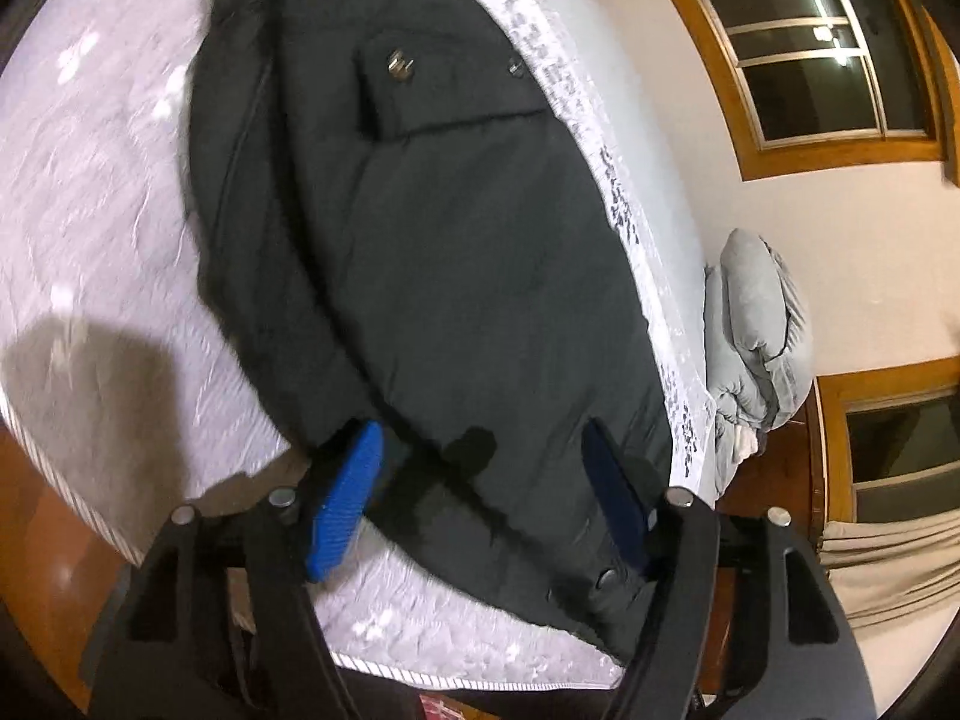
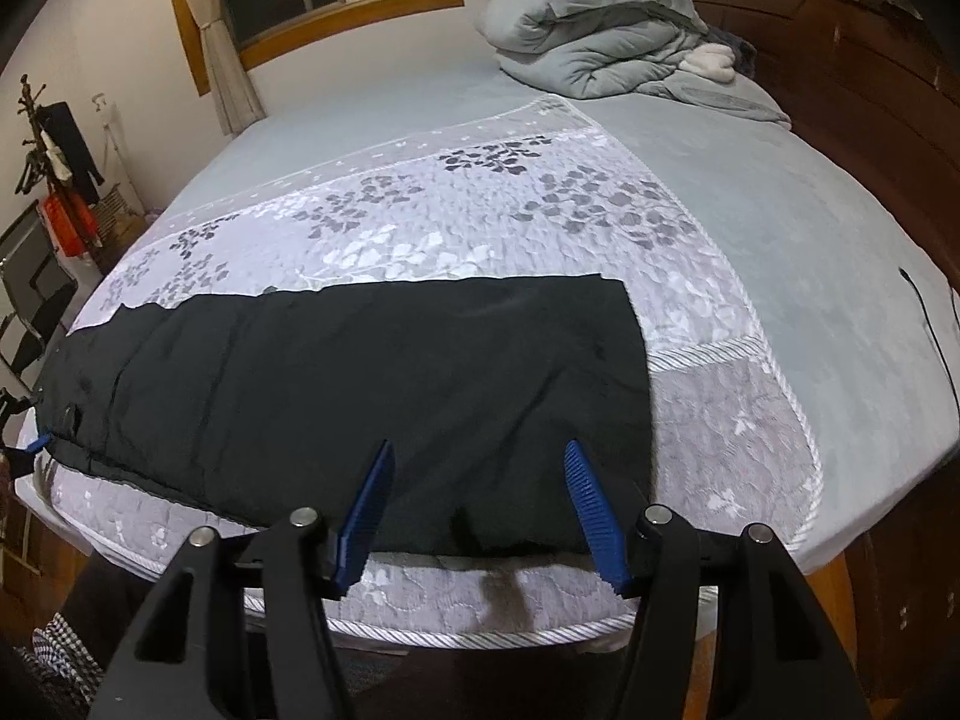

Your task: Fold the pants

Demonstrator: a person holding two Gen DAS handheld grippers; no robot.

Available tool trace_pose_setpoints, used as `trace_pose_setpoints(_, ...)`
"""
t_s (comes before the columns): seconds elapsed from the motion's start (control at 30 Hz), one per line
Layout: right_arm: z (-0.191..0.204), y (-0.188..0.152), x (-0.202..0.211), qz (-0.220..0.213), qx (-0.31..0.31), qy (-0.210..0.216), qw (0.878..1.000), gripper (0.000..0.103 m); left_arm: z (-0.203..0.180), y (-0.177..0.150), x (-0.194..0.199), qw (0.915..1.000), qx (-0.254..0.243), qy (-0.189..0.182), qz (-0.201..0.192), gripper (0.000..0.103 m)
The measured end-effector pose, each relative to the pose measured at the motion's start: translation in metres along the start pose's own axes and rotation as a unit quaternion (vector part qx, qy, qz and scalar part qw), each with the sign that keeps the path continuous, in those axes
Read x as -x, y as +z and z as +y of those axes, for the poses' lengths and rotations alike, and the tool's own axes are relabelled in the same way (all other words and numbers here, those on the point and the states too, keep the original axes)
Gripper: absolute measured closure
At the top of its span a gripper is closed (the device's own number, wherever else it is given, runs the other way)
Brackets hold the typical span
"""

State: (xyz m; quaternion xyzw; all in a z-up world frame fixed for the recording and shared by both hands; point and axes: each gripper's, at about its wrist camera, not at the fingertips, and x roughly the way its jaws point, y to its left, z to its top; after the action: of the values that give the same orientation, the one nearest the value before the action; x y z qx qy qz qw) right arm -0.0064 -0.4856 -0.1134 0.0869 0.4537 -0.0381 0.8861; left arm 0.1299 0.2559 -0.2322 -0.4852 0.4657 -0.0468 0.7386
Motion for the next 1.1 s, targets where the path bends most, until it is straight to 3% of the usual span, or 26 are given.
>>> trace_pose_setpoints(0.27, 0.012, 0.003, -0.004, -0.005, 0.006, 0.008, 1.000, 0.043, 0.009, 0.021, -0.030, 0.9980, 0.051, -0.033, -0.015, 0.032)
trace_pose_setpoints(0.33, 0.011, 0.003, -0.005, -0.005, 0.003, 0.007, 1.000, 0.043, 0.004, 0.025, -0.038, 0.9978, 0.051, -0.033, -0.024, 0.036)
trace_pose_setpoints(0.37, 0.010, 0.003, -0.006, -0.004, 0.001, 0.007, 1.000, 0.043, 0.003, 0.025, -0.040, 0.9979, 0.051, -0.025, -0.030, 0.055)
trace_pose_setpoints(0.4, 0.009, 0.003, -0.007, -0.004, -0.003, 0.007, 1.000, 0.043, 0.004, 0.027, -0.039, 0.9981, 0.052, -0.005, -0.035, 0.081)
trace_pose_setpoints(0.43, 0.009, 0.002, -0.006, -0.004, -0.005, 0.007, 1.000, 0.043, 0.005, 0.025, -0.040, 0.9977, 0.052, 0.012, -0.042, 0.089)
trace_pose_setpoints(0.5, 0.007, 0.003, -0.007, -0.005, -0.011, 0.008, 1.000, 0.043, 0.009, 0.020, -0.034, 0.9968, 0.057, -0.004, -0.056, 0.098)
trace_pose_setpoints(0.57, 0.005, 0.003, -0.007, -0.006, -0.015, 0.008, 1.000, 0.043, 0.000, 0.009, -0.021, 0.9962, 0.035, -0.011, -0.079, 0.099)
trace_pose_setpoints(0.67, 0.001, 0.005, -0.008, -0.009, -0.026, 0.011, 1.000, 0.043, -0.012, -0.014, -0.002, 0.9952, 0.004, 0.008, -0.097, 0.099)
trace_pose_setpoints(0.83, -0.009, 0.006, -0.011, -0.014, -0.067, 0.037, 0.997, 0.043, -0.004, -0.038, -0.005, 0.9950, 0.003, 0.041, -0.092, 0.098)
trace_pose_setpoints(0.93, -0.015, 0.003, -0.010, -0.012, -0.093, 0.052, 0.994, 0.036, -0.003, -0.036, -0.013, 0.9949, 0.002, 0.052, -0.086, 0.096)
trace_pose_setpoints(1.03, -0.024, -0.005, -0.002, -0.013, -0.112, 0.052, 0.992, 0.035, -0.014, -0.035, -0.019, 0.9943, -0.005, 0.067, -0.082, 0.091)
trace_pose_setpoints(1.1, -0.035, -0.012, 0.001, -0.013, -0.135, 0.053, 0.989, 0.035, -0.010, -0.032, -0.017, 0.9940, -0.005, 0.069, -0.084, 0.076)
